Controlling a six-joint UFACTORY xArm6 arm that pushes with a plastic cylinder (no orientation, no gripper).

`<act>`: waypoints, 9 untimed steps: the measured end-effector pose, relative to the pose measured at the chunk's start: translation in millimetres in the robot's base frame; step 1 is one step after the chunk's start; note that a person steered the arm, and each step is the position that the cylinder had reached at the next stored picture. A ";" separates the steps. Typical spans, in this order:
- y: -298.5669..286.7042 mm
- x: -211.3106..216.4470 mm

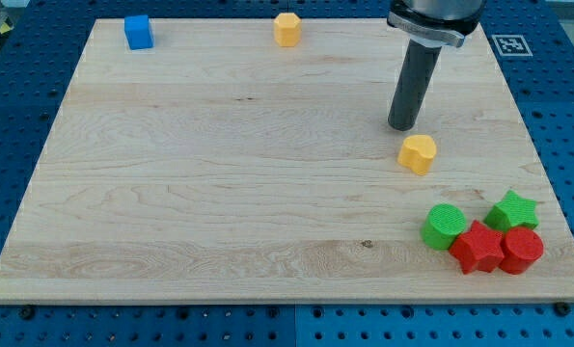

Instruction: Slide the yellow heart closer to the group of blocks

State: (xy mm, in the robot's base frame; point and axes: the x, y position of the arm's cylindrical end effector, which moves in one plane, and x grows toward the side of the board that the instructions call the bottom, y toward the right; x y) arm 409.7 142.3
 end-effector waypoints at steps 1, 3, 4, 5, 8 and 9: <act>15.4 29.3; 55.7 84.1; 59.2 68.2; 57.1 39.4; 1.6 38.8; 1.7 54.0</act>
State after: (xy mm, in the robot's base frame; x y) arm 463.8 144.0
